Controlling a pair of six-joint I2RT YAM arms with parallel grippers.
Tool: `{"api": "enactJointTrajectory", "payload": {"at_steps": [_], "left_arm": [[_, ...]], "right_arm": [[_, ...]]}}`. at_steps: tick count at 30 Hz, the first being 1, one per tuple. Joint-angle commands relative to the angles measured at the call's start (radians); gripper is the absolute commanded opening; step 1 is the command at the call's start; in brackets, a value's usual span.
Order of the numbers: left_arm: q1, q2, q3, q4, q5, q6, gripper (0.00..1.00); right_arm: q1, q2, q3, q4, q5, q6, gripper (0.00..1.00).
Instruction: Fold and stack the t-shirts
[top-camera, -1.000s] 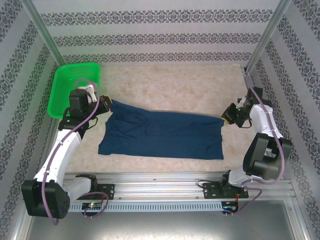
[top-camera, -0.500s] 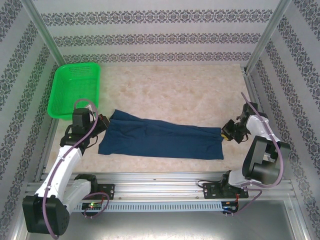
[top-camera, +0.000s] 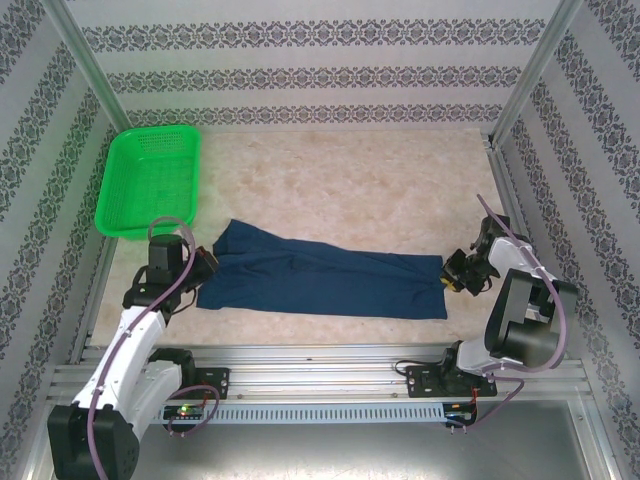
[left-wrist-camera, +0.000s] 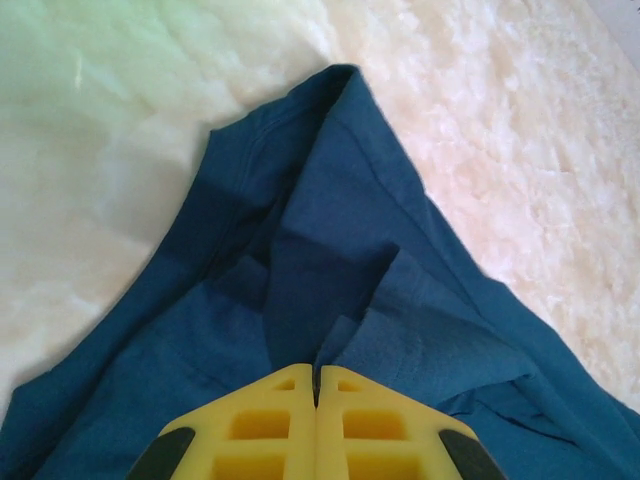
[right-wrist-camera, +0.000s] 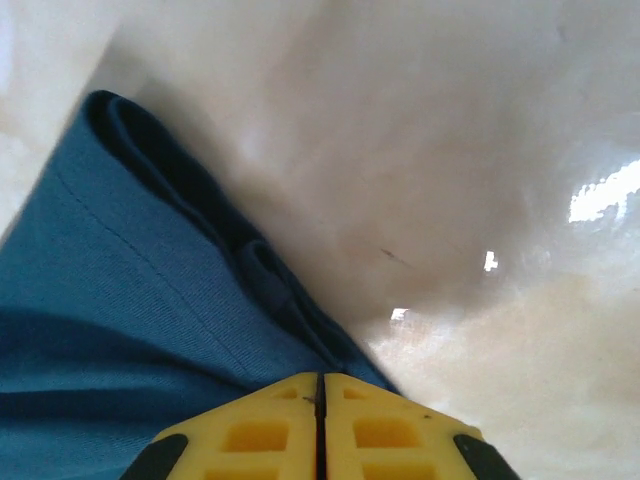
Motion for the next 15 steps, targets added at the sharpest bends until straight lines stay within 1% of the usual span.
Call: {"api": "enactJointTrajectory", "payload": {"at_steps": [1,5,7,12,15], "left_arm": [[0.014,-0.051,-0.029,-0.065,-0.033,-0.032,0.00],[0.014,-0.084,-0.070,-0.079,-0.027,-0.051,0.00],[0.014,-0.089,-0.077,-0.102,-0.040,-0.057,0.02],[0.014,-0.095,-0.076,-0.129,-0.038,-0.065,0.20],[0.014,-0.109,-0.061,-0.170,-0.057,-0.063,0.21]], "right_arm": [[-0.009,0.006,-0.006,0.004,0.050,0.016,0.20],[-0.010,-0.020,0.002,0.003,0.084,0.036,0.39],[-0.010,-0.031,0.017,0.003,0.093,0.054,0.40],[-0.010,-0.080,0.063,-0.005,0.111,0.083,0.41],[-0.009,-0.126,0.085,0.009,0.080,0.090,0.44]]}}
